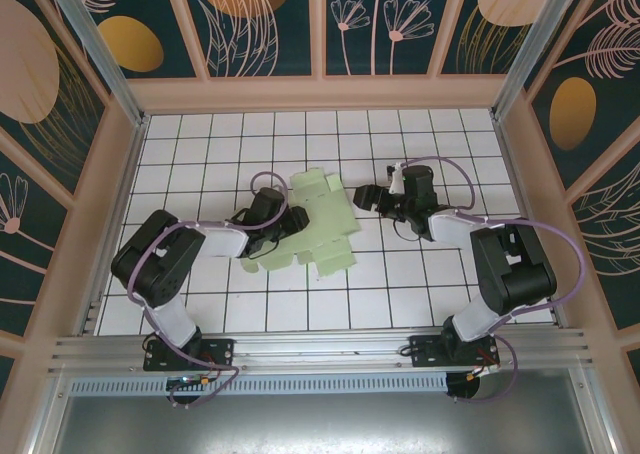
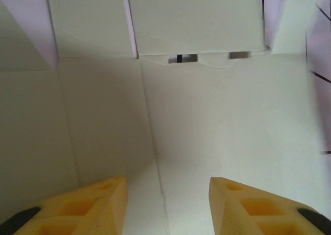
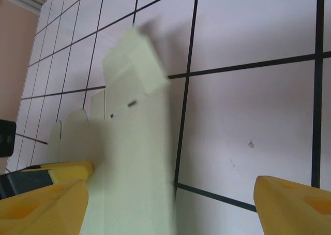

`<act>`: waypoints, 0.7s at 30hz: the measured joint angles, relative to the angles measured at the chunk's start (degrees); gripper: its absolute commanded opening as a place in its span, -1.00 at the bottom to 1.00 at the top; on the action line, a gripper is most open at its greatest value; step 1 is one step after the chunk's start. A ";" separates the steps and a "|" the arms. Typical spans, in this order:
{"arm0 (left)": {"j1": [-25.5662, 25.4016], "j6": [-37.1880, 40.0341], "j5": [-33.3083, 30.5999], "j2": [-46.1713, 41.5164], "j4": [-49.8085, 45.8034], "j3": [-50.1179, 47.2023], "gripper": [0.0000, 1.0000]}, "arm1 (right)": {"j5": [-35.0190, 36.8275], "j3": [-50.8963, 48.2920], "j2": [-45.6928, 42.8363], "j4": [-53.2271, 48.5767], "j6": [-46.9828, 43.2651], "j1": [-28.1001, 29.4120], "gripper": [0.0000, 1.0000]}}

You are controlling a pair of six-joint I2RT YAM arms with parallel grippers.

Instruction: Fold the paper box

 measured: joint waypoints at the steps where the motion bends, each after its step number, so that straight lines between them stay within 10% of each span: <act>1: 0.00 0.02 -0.04 0.31 -0.39 0.48 -0.05 | -0.35 0.33 0.31 -0.50 -0.04 0.00 0.59; 21: 0.00 -0.04 0.28 1.62 5.75 -0.76 0.03 | -11.58 10.62 15.34 -3.67 -0.09 0.55 -0.19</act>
